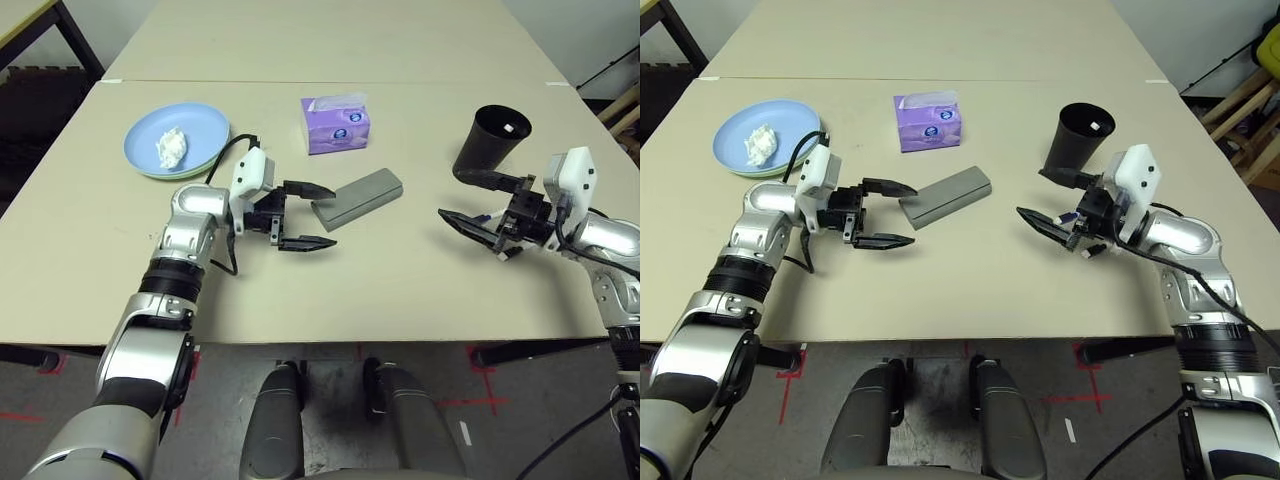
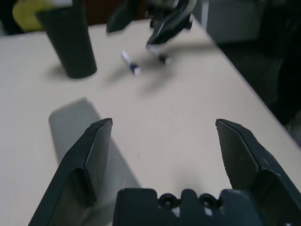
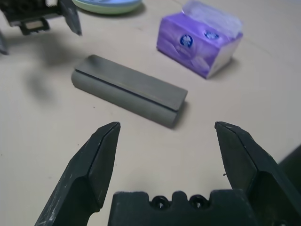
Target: Organize and tidy the items on the table.
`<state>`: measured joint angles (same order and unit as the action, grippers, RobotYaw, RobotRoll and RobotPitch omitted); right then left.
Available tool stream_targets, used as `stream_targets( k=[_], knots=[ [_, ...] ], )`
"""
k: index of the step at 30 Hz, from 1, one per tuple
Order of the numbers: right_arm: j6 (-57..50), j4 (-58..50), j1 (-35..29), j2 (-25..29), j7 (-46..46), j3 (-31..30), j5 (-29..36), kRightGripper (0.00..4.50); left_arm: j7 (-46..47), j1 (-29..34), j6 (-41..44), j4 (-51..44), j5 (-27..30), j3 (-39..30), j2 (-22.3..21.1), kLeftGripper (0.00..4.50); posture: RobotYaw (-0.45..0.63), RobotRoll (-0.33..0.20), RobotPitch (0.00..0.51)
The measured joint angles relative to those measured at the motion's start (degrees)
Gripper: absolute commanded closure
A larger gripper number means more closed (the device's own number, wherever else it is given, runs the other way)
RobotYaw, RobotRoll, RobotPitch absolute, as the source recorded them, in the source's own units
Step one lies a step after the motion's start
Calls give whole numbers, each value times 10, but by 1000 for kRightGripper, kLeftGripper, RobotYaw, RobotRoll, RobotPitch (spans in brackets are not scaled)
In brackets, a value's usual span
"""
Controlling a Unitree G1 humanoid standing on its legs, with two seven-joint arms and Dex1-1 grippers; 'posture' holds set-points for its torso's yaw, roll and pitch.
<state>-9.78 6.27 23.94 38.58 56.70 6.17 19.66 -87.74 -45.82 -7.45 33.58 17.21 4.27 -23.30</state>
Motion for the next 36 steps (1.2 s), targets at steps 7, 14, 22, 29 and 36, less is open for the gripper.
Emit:
stream_targets(
  k=[7, 14, 22, 29, 36],
  knots=[
    [-81, -43, 42, 111, 4, -62, -81, 0, -4, 16, 35, -47, 30, -1, 6, 20, 75, 0, 183],
    [-2, -2, 97, 231, 170, -168, -169, 0, 3, 21, 46, -64, 34, -1, 7, 20, 79, 0, 183],
    [203, 172, 247, 250, 298, -266, -308, 0, 15, 28, 47, -72, 35, -1, 9, 20, 90, 0, 194],
    [338, 245, 271, 216, 309, -309, -368, 0, 25, 28, 48, -78, 35, -2, 8, 20, 96, 0, 203],
    [402, 276, 287, 196, 316, -313, -392, 0, 30, 28, 54, -80, 35, -2, 5, 20, 104, 0, 208]
  ],
)
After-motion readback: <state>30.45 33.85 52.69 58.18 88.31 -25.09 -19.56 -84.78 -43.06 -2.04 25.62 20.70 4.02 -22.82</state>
